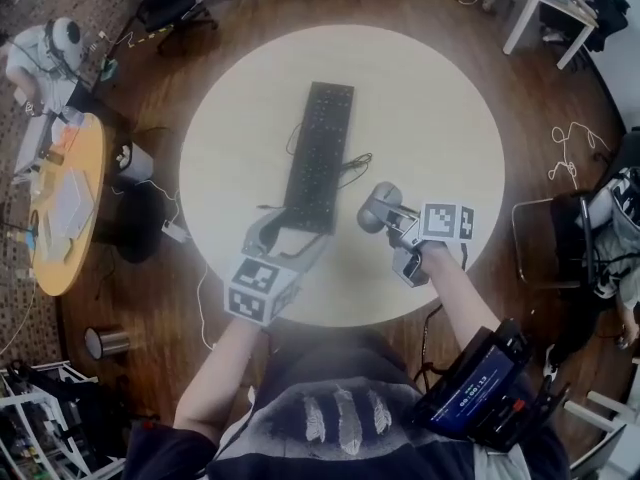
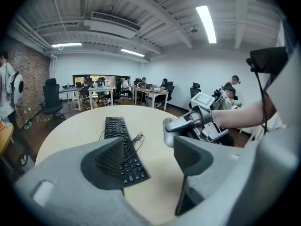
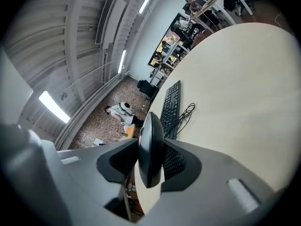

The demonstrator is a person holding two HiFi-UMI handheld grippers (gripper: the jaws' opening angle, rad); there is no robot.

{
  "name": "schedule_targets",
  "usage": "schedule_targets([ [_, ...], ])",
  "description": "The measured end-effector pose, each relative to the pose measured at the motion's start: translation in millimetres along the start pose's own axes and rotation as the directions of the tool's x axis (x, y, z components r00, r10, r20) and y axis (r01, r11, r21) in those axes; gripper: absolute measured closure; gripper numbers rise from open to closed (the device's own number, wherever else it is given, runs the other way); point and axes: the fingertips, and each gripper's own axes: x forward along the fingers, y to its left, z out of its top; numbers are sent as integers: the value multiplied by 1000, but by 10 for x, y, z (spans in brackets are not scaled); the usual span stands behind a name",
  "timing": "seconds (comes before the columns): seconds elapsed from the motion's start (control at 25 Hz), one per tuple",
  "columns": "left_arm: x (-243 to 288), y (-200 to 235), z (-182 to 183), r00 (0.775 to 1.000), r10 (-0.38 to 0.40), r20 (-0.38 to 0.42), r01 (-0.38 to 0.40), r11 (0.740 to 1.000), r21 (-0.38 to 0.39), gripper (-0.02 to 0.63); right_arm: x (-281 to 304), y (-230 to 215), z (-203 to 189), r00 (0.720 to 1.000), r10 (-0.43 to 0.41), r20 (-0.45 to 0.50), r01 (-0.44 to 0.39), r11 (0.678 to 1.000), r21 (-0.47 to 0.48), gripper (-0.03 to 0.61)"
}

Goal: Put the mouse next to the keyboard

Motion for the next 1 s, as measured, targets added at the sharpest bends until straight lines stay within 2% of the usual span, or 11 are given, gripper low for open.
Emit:
schedule_targets([
  [0.16, 127, 206, 16, 1000, -13, 17, 14, 999, -44, 281, 77, -316, 63, 994, -103, -31, 103, 995, -3, 442],
  [0.32, 268, 302, 62, 998, -57, 25, 59, 997, -51, 281, 218, -498, 82, 986, -154, -57, 155, 988, 10, 442],
  [0.44, 347, 320, 68, 995, -91, 28, 93, 994, -61, 283, 258, -702, 108, 972, -220, -82, 221, 975, 0, 442],
  [0.56, 375, 403, 31, 994, -101, 28, 103, 992, -75, 315, 291, -883, 154, 955, -282, -94, 281, 959, -21, 442],
  [0.64, 414, 459, -41, 995, -96, 19, 97, 992, -85, 377, 297, -972, 169, 945, -307, -110, 306, 952, -31, 442],
  [0.72, 450, 516, -126, 996, -84, 9, 85, 993, -86, 601, 312, -1029, 151, 938, -320, -135, 317, 947, -41, 442],
  [0.92, 485, 606, -163, 996, -87, 16, 88, 991, -96, 614, 428, -1176, 136, 909, -376, -181, 368, 927, -80, 442],
  [1.0, 479, 604, -199, 996, -87, 11, 88, 990, -107, 614, 447, -1198, 145, 908, -376, -186, 368, 927, -77, 440],
])
